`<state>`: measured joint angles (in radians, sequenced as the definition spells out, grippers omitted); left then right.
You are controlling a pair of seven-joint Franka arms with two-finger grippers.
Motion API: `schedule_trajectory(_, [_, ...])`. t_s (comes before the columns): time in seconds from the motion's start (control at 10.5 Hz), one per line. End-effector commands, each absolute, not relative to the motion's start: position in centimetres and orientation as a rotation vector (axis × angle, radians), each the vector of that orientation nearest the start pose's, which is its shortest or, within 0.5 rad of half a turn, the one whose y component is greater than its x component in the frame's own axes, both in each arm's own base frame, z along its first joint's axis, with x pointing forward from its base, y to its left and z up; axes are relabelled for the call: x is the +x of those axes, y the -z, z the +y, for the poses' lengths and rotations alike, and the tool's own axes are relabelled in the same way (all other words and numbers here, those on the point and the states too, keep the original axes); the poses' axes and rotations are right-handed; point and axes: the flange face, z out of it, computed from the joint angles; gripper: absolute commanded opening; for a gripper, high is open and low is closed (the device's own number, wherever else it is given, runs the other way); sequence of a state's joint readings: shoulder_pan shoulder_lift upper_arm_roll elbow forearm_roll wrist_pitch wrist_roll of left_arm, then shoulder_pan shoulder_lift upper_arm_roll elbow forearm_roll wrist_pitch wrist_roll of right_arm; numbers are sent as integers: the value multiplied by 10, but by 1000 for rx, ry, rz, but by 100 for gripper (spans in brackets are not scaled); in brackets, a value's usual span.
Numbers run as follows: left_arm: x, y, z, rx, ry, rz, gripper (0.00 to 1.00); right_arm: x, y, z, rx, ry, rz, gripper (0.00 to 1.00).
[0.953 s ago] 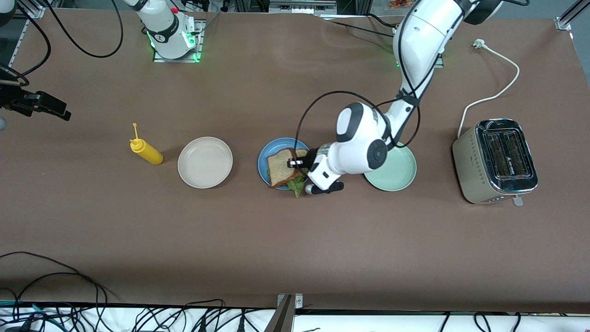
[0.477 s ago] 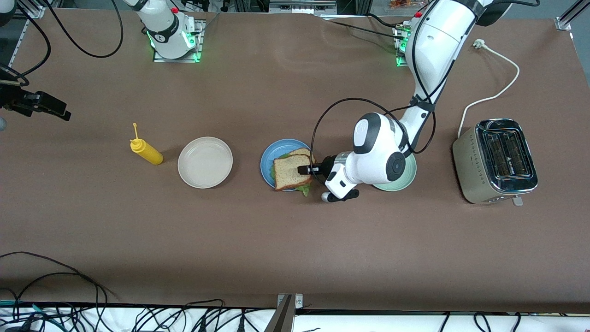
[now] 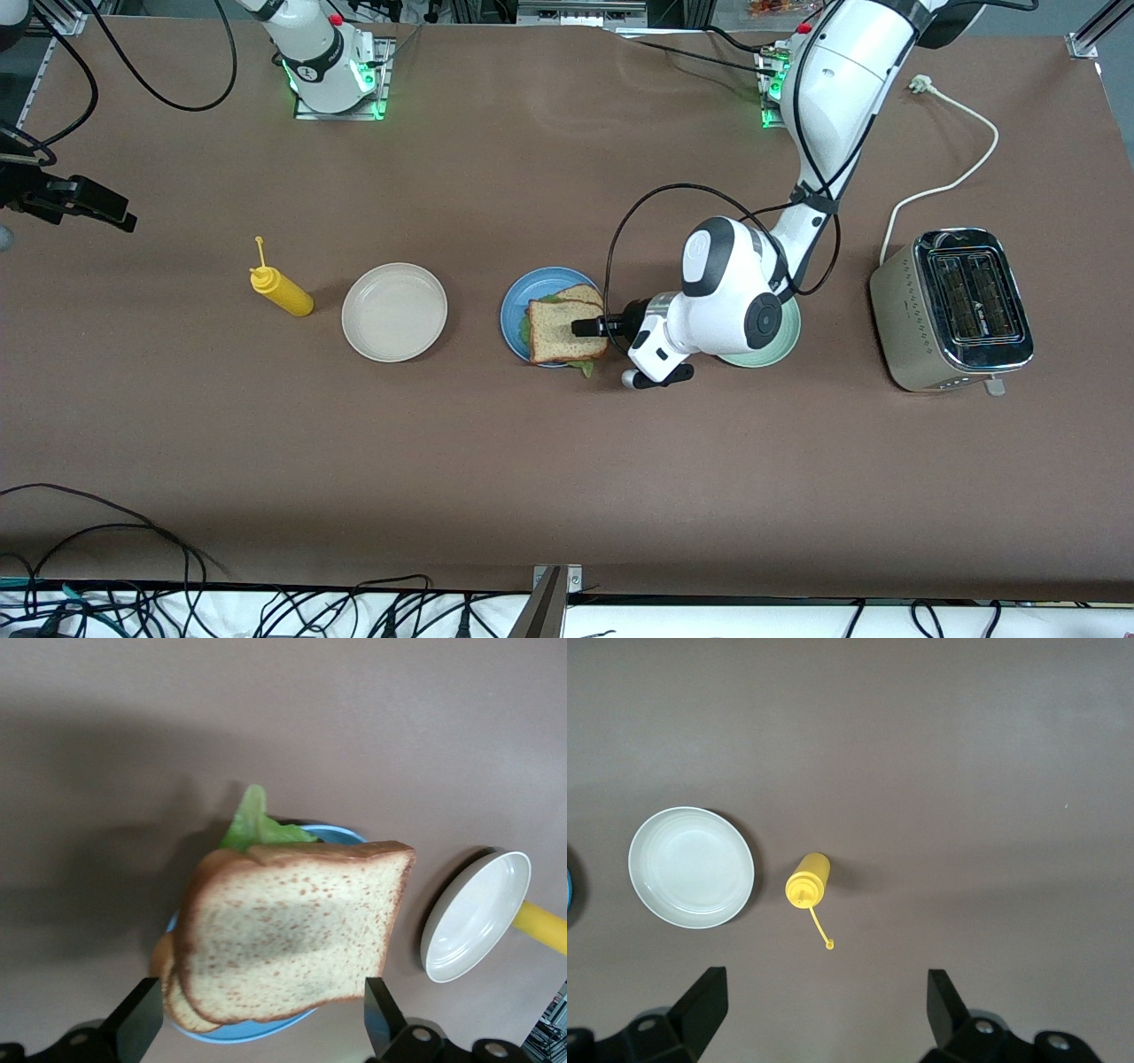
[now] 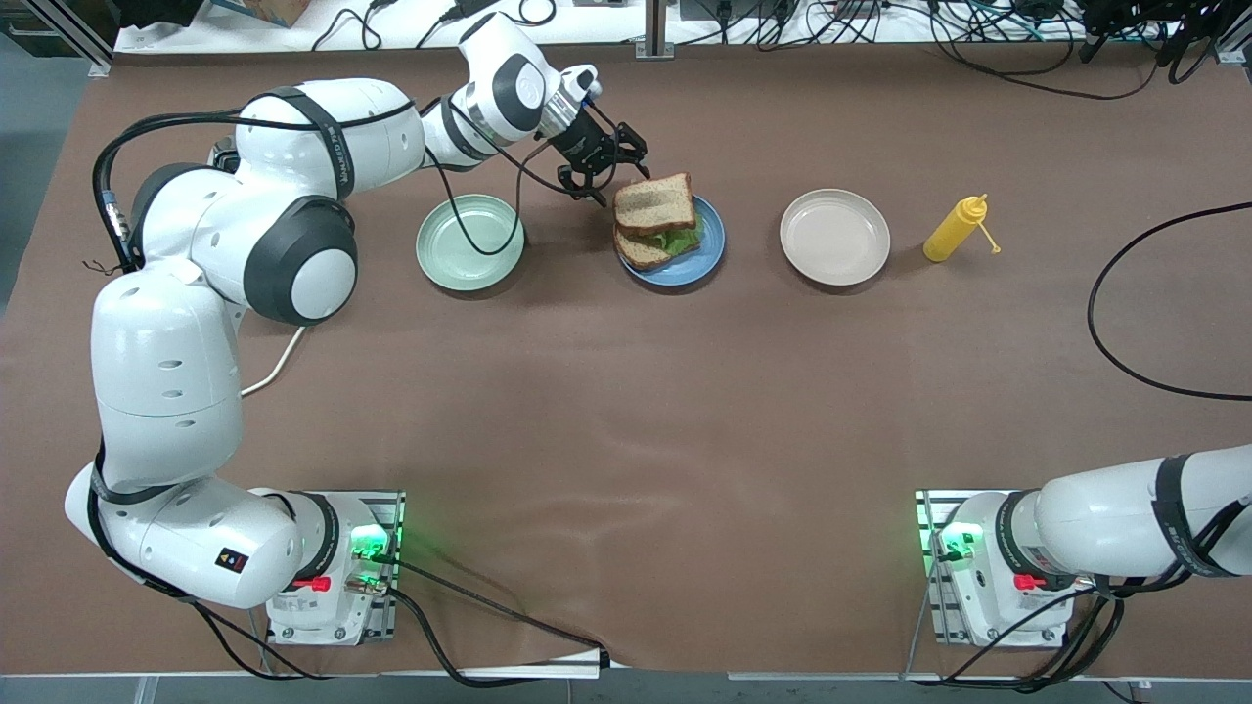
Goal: Make sandwich in blue plate with both arms
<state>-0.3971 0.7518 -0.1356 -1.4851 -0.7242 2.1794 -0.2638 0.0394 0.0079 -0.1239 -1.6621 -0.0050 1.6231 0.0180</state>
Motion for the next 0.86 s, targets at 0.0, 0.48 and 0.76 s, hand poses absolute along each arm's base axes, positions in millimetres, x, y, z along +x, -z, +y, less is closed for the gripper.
schedule_trajectory(0.0, [617, -258, -345, 2543, 402, 250, 100, 560, -584, -47, -3143, -77, 166, 100])
schedule_trajectory(0.48, [655, -338, -196, 2571, 425, 362, 100, 561, -583, -47, -3144, -77, 166, 100])
schedule_trajectory(0.76, [654, -403, -107, 2705, 374, 302, 100, 561, -583, -47, -3144, -77, 166, 100])
